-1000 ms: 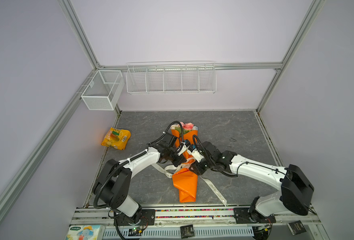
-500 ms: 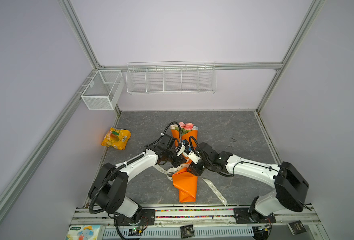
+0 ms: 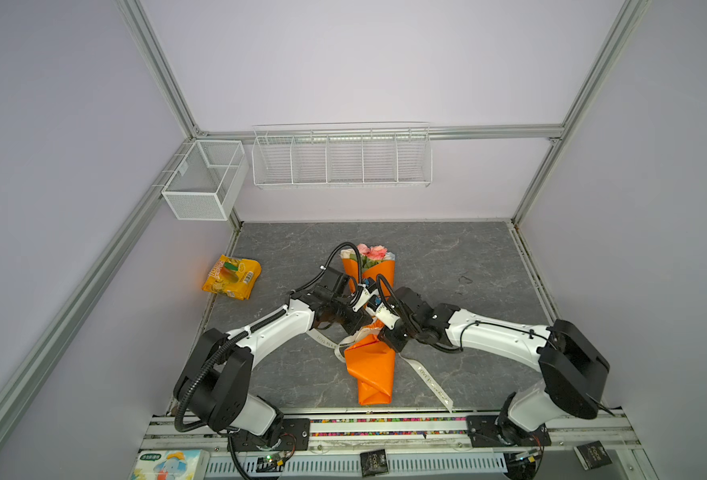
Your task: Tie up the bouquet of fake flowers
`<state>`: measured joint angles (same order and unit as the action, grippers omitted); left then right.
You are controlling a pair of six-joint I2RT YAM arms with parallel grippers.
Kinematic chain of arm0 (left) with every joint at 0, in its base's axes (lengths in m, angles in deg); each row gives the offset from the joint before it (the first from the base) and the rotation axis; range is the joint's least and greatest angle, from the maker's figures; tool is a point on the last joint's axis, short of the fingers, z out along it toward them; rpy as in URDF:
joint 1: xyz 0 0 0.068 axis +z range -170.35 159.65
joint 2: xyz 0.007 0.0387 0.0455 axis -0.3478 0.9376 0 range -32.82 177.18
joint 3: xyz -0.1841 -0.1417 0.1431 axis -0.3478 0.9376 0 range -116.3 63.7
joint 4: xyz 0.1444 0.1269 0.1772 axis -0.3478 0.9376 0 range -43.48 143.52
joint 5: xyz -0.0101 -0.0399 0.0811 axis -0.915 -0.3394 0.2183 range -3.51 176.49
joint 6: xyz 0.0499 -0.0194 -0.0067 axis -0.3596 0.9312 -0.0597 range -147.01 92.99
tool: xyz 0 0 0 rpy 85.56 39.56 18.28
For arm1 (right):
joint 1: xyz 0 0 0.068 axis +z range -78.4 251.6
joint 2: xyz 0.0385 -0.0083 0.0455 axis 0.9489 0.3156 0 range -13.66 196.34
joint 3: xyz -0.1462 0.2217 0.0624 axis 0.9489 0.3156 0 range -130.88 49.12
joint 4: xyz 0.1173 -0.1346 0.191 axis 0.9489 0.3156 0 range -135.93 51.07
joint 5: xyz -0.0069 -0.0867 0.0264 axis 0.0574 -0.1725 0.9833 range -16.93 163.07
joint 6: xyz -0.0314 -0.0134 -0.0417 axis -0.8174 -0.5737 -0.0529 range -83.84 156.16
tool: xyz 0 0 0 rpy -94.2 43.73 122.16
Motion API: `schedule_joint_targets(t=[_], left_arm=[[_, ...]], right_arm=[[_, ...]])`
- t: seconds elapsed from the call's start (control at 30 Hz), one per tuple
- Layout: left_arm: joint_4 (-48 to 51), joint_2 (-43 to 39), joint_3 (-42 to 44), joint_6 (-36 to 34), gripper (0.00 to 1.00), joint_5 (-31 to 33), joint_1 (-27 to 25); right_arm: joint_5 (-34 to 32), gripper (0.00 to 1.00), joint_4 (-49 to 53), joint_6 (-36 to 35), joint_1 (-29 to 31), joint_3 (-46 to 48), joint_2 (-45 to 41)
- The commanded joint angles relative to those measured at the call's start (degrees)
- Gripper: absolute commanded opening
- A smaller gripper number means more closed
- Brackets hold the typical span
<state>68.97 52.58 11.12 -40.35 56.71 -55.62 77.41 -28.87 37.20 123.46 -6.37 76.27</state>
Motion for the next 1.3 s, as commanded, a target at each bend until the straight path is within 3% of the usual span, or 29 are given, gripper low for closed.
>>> schedule_joint_targets(t=[0.0, 0.2, 0.6, 0.87, 1.07, 1.2, 1.27], left_arm=[[-0.54, -0.61, 0.32, 0.39, 0.0, -1.44, -0.15], [-2.67, -2.61, 1.78, 2.95, 0.0, -3.0, -0.17], [-5.24, -5.53, 5.42, 7.56, 0.0, -3.3, 0.02], [-8.05, -5.42, 6.3, 8.37, 0.03, -3.42, 0.0], [-7.92, -5.34, 6.62, 7.82, 0.05, -4.84, 0.11], [-6.88, -4.75, 6.49, 8.63, 0.08, -1.68, 0.09], [-6.46, -4.45, 6.44, 8.57, 0.06, -1.17, 0.11]], right_arm=[[-0.64, 0.2, -0.85, 2.15, 0.31, -0.18, -0.24], [-6.19, 0.1, -3.62, 12.65, 0.31, 0.35, -0.49], [-11.65, 0.11, -9.86, 26.99, 0.08, 2.79, -0.59], [-5.81, 0.11, -17.55, 31.6, -0.08, 3.95, 1.68], [-8.13, 0.12, -19.38, 33.25, -0.01, 4.61, 2.28], [-9.26, 0.13, -20.05, 33.49, -0.01, 4.77, 2.36], [-8.91, 0.21, -20.01, 33.4, -0.06, 4.77, 1.69]])
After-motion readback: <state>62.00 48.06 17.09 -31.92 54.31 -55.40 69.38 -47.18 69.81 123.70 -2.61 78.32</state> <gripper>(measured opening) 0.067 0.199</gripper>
